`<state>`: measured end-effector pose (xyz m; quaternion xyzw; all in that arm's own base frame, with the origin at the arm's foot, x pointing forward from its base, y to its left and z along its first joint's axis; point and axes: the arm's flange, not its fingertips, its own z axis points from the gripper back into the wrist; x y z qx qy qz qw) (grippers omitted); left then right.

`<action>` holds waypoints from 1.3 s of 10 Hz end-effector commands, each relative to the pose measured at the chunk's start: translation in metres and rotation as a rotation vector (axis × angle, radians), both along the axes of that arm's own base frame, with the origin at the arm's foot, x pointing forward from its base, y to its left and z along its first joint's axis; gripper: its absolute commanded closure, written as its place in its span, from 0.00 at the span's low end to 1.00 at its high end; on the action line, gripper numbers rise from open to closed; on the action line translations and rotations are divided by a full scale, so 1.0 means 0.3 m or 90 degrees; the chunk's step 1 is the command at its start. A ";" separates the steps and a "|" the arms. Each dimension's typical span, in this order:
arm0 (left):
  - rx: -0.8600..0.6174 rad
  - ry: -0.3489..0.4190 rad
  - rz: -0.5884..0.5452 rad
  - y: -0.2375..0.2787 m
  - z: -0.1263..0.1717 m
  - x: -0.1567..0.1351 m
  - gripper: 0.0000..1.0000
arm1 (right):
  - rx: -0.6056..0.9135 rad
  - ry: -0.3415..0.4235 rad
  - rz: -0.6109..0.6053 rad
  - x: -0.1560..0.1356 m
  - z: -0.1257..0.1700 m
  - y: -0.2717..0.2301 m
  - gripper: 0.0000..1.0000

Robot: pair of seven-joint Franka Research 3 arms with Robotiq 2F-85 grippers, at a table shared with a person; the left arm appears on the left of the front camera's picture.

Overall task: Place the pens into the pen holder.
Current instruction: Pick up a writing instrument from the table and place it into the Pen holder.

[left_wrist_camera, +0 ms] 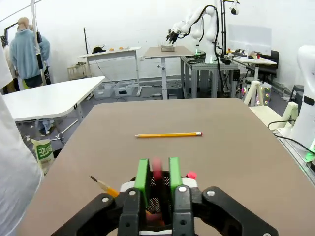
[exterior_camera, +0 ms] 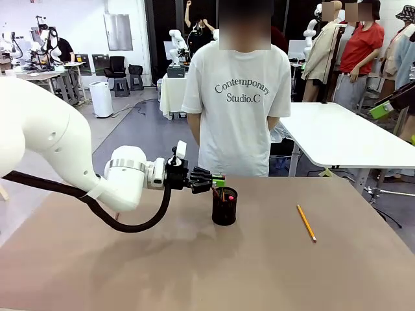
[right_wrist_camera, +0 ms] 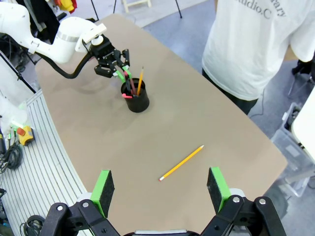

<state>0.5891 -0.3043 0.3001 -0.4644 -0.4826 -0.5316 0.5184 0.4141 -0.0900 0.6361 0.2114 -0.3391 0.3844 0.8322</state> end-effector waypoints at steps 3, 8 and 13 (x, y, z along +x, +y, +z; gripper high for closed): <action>-0.032 -0.028 -0.008 0.010 0.067 -0.027 0.03 | 0.001 -0.002 0.002 0.000 0.003 0.001 0.00; 0.013 -0.013 0.030 0.149 0.209 -0.124 0.00 | 0.001 -0.002 0.002 0.000 0.003 0.001 0.00; 0.257 0.104 0.132 0.305 0.424 -0.254 0.00 | 0.001 -0.002 0.002 0.000 0.003 0.001 0.00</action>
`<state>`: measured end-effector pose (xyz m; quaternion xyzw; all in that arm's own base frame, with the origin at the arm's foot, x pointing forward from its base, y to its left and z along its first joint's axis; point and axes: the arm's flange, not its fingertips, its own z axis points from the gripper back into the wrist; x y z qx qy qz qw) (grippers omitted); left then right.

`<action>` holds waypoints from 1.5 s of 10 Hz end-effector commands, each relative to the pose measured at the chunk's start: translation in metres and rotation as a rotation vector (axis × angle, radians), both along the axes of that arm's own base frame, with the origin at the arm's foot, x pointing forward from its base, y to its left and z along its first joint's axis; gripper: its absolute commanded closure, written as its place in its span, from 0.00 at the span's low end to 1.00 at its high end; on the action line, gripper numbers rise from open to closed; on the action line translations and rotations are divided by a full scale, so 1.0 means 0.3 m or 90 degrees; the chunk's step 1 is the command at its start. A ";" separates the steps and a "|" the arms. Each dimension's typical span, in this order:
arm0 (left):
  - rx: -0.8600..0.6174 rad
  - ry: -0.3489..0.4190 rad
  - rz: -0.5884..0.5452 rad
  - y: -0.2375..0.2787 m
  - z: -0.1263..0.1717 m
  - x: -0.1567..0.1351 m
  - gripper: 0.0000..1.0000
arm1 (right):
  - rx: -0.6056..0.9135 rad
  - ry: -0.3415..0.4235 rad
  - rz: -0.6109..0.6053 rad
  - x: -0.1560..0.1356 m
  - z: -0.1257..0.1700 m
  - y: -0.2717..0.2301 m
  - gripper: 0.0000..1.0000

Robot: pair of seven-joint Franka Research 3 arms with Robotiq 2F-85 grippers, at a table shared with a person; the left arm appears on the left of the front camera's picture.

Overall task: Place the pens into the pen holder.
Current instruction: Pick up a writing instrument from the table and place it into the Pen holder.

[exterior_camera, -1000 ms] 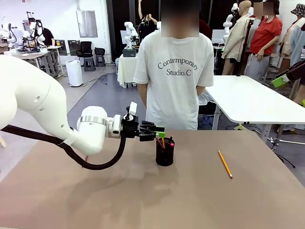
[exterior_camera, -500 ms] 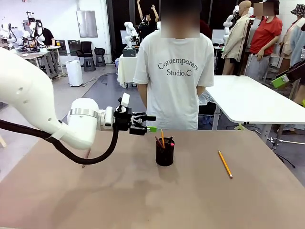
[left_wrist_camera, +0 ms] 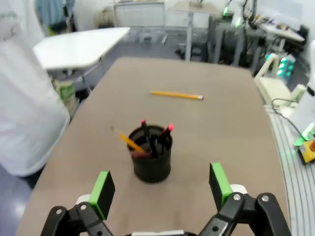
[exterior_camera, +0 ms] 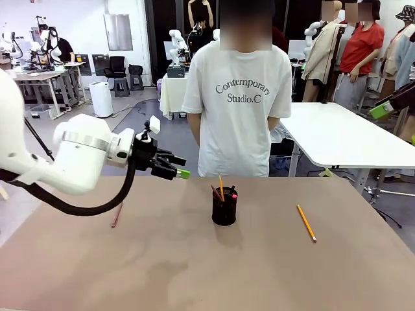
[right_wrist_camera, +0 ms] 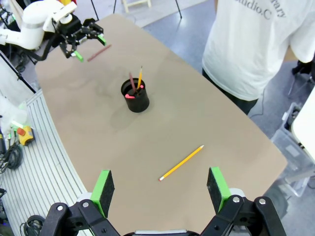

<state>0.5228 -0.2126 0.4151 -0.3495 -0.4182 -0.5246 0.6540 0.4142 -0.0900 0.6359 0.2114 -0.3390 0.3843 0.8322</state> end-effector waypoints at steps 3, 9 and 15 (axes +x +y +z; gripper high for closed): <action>0.191 0.158 0.192 0.095 0.154 -0.057 0.00 | 0.001 -0.002 0.002 -0.001 0.004 0.001 0.00; 0.344 0.291 0.451 0.195 0.161 -0.048 0.00 | 0.001 -0.002 0.002 -0.001 0.004 0.001 0.00; 0.404 0.354 0.557 0.283 -0.015 0.079 0.00 | 0.001 -0.002 0.002 -0.001 0.004 0.001 0.00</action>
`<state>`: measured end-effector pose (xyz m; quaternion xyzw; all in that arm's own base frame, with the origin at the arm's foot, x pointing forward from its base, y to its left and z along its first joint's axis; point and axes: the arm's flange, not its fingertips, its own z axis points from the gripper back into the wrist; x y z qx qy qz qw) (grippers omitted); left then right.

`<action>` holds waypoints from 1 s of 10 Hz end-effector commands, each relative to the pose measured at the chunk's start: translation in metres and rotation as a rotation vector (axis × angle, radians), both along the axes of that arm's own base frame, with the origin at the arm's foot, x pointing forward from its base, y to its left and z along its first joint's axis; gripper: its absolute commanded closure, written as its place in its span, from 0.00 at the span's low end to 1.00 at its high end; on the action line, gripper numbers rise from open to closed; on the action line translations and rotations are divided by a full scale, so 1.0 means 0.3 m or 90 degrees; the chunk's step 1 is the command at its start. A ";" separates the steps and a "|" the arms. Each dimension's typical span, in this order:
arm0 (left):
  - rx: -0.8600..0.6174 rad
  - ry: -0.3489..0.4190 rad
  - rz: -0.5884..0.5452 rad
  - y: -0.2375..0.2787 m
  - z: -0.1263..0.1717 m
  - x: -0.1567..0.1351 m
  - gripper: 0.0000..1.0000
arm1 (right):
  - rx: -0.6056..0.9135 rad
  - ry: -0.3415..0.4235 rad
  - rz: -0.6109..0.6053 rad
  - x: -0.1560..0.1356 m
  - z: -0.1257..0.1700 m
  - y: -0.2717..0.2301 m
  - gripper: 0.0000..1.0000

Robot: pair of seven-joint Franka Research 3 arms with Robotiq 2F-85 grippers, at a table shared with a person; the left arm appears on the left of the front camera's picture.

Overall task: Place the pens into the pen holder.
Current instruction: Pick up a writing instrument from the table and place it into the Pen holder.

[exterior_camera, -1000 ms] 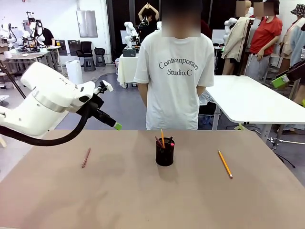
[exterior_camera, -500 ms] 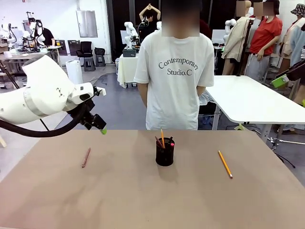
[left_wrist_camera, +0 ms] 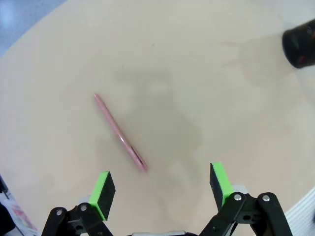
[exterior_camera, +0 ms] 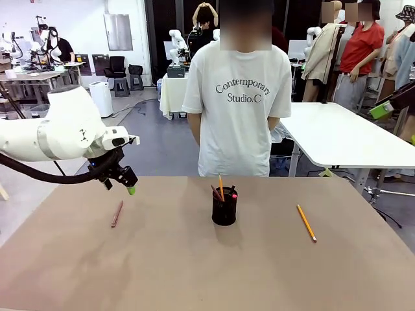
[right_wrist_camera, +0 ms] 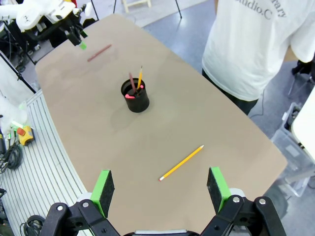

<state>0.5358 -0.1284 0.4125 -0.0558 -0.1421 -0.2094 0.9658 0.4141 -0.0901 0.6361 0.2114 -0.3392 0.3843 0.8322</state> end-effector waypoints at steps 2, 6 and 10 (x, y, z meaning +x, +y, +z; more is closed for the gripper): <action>0.000 0.000 0.000 0.000 0.000 0.000 0.00 | 0.001 -0.002 0.002 0.000 0.003 0.001 0.00; 0.000 0.000 0.000 0.000 0.000 0.000 0.00 | 0.001 -0.002 0.002 0.000 0.003 0.001 0.00; 0.115 0.038 0.152 0.042 -0.090 0.141 0.00 | 0.001 -0.002 0.002 0.000 0.003 0.001 0.00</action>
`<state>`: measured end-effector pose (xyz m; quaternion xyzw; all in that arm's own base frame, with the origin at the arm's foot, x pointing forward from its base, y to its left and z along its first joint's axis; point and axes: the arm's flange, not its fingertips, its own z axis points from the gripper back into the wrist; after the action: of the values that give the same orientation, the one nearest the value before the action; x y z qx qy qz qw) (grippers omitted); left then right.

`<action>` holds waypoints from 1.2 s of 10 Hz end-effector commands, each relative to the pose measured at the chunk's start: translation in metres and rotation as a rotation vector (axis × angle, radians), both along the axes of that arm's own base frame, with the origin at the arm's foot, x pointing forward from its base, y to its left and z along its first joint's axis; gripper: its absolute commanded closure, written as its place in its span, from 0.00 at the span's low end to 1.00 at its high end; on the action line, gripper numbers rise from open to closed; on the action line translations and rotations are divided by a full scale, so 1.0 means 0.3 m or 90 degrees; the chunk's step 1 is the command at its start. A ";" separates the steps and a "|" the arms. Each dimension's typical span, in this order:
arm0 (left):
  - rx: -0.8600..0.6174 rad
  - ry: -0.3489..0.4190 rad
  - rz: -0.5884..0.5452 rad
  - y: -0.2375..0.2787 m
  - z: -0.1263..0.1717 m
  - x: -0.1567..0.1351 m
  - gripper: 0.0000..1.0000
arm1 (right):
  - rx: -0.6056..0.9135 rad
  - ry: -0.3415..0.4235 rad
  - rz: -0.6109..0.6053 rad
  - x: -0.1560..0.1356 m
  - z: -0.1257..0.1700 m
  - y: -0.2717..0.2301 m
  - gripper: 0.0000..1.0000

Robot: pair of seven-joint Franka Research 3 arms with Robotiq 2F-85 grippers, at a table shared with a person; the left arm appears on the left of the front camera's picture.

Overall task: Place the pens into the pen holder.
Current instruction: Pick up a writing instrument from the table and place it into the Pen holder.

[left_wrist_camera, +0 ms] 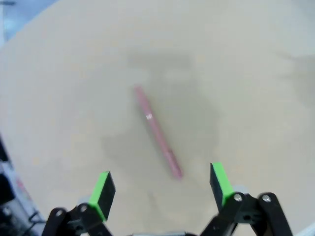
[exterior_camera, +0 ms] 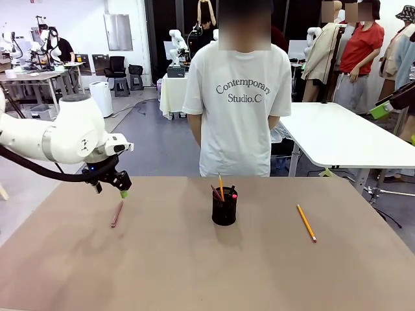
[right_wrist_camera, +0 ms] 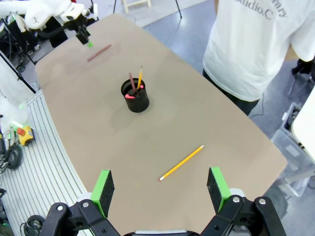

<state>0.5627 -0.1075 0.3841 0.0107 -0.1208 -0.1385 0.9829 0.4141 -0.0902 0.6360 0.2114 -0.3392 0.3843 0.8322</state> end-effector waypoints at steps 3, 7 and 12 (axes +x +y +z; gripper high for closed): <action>0.027 0.075 0.098 0.018 -0.075 0.149 0.00 | 0.001 -0.002 0.002 0.000 0.003 0.001 0.00; -0.014 0.094 0.167 0.057 -0.138 0.256 0.00 | 0.001 -0.002 0.002 0.000 0.003 0.001 0.00; 0.009 0.070 0.131 0.004 -0.234 0.286 0.00 | 0.001 -0.002 0.002 0.000 0.003 0.001 0.00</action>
<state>0.6466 -0.1063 0.3137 0.0078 -0.0545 -0.0377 0.9978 0.4141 -0.0902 0.6360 0.2114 -0.3392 0.3843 0.8322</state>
